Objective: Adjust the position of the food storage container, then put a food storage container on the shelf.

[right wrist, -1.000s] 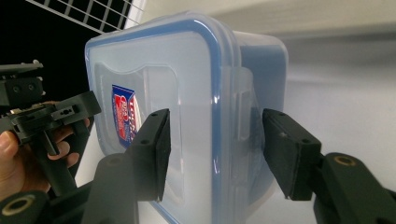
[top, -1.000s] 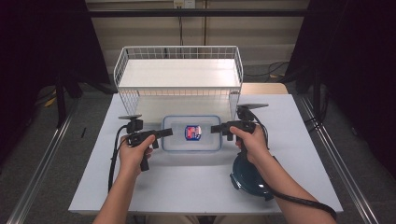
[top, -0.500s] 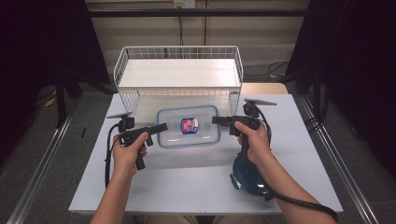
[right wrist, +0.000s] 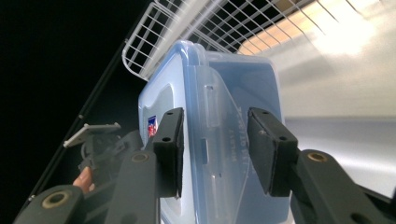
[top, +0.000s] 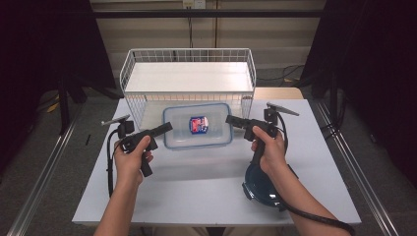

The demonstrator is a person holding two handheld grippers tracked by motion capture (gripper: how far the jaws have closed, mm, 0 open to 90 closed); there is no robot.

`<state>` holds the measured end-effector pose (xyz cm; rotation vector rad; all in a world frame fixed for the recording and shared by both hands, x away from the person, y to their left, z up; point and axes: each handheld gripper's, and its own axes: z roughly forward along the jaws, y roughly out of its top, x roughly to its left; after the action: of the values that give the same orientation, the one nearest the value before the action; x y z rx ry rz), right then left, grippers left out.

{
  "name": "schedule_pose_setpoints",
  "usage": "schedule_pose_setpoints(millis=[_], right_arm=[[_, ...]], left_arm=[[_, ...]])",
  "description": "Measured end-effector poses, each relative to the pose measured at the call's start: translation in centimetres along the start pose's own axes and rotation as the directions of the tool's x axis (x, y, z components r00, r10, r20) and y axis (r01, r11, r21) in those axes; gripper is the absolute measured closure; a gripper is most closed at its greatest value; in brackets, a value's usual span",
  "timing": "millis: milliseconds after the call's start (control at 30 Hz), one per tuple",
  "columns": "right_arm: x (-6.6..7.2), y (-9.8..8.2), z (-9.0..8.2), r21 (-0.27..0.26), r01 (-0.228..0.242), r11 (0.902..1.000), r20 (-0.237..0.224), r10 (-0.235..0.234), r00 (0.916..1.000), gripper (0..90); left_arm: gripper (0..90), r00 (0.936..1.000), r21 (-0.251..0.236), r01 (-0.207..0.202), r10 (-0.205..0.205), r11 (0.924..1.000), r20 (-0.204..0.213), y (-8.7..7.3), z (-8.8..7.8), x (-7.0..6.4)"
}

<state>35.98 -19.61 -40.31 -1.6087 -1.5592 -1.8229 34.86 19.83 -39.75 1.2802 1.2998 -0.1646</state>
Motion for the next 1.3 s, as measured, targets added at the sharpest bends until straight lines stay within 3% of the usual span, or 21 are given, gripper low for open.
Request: schedule_pose_setpoints(millis=[67, 100, 267, 333, 600, 767, 833, 1000, 1300], right_arm=[[0.1, 0.0, 0.0, -0.01, -0.005, 0.9999, -0.009, 0.005, 0.9999, 58.5], [0.1, 0.1, -0.1, -0.02, -0.011, 0.9997, -0.017, 0.011, 0.9998, 58.6], [0.5, 0.4, -0.3, -0.059, -0.01, 0.9982, -0.034, 0.008, 0.9994, 58.9], [0.9, 0.6, -0.4, -0.066, -0.012, 0.9977, -0.041, 0.009, 0.9991, 59.0], [2.2, 1.5, -1.5, -0.13, -0.007, 0.9914, -0.078, -0.004, 0.9969, 58.8], [2.7, 1.9, -1.9, -0.156, -0.015, 0.9876, -0.094, 0.0, 0.9956, 58.3], [2.9, 2.1, -2.1, -0.162, -0.015, 0.9867, -0.096, -0.001, 0.9954, 58.3], [3.8, 3.3, -2.1, -0.177, 0.0, 0.9842, -0.087, -0.016, 0.9961, 58.3], [4.7, 5.0, -1.0, -0.189, 0.0, 0.982, -0.093, -0.018, 0.9955, 58.4]], left_arm=[[50.3, 1.0, -0.006, -0.004, 0.004, 1.0, 0.002, 0.1, 0.0, 0.0], [51.7, 0.9995, -0.022, 0.01, -0.009, 0.9997, 0.03, 0.2, 0.0, 0.0], [52.3, 0.9995, -0.045, -0.001, 0.002, 0.999, 0.032, 0.6, -0.1, -0.6], [52.6, 0.9986, -0.05, 0.006, -0.003, 0.9987, 0.053, 0.7, -0.2, -1.0], [55.1, 0.9961, -0.109, -0.005, 0.015, 0.994, 0.087, 1.9, -0.5, -3.3], [55.6, 0.9952, -0.118, -0.031, 0.042, 0.9926, 0.088, 3.1, -0.5, -4.8], [55.9, 0.9943, -0.105, -0.046, 0.055, 0.9934, 0.091, 3.5, -0.4, -5.0], [56.0, 0.9934, -0.112, -0.028, 0.04, 0.9933, 0.108, 4.3, -0.1, -5.4], [56.2, 0.9904, -0.147, -0.029, 0.049, 0.9887, 0.129, 6.3, 0.0, -5.3]])
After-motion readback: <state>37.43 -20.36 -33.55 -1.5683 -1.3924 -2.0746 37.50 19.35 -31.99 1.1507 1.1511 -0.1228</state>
